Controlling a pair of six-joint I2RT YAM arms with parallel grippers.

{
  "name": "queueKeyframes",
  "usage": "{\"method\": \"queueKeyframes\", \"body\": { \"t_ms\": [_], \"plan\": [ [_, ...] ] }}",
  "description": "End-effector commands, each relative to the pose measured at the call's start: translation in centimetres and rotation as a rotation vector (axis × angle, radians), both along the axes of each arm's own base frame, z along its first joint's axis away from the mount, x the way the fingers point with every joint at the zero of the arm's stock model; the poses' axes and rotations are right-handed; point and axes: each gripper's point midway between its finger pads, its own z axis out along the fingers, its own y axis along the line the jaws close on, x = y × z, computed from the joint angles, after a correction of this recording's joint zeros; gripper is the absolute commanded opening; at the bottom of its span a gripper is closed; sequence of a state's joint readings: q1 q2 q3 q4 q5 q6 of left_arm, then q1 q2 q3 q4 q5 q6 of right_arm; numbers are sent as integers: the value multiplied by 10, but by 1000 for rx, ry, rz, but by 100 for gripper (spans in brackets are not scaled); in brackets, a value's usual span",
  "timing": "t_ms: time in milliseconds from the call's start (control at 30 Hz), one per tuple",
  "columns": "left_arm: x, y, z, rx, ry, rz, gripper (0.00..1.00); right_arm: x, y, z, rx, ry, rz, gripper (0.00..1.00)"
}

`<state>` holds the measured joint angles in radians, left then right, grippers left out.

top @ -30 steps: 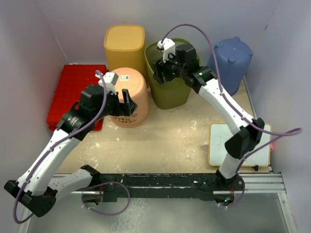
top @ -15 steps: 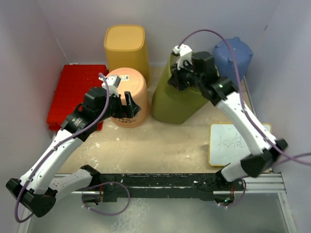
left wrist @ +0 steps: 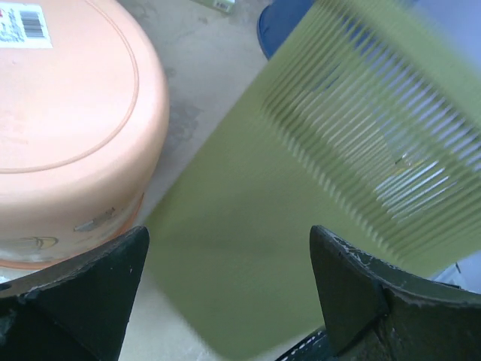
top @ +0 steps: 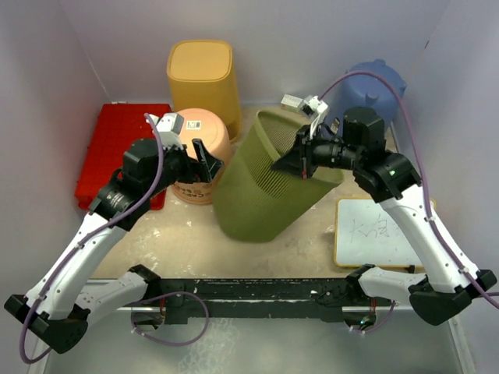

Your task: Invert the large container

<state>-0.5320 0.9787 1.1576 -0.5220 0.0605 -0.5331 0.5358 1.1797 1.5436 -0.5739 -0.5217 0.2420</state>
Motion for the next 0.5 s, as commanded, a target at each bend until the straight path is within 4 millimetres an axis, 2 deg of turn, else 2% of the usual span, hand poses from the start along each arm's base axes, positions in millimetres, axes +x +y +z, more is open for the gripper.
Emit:
{"method": "queueKeyframes", "body": {
  "t_ms": [0,67,133,333,400,467],
  "plan": [
    [-1,13,51,-82,-133,66,85,-54,24,28,202,57,310,0],
    [-3,17,51,-85,-138,79,85,-63,27,20,239,121,377,0],
    [-4,17,48,-86,-130,80,85,-61,26,5,250,185,386,0],
    [-9,16,41,-92,-108,66,85,-19,1,-57,222,329,262,0],
    [-12,18,39,-86,-105,65,85,-5,-11,-86,117,336,176,0],
    [-13,18,37,-88,-105,65,85,27,-39,-126,-95,324,-59,4]
  ]
}}
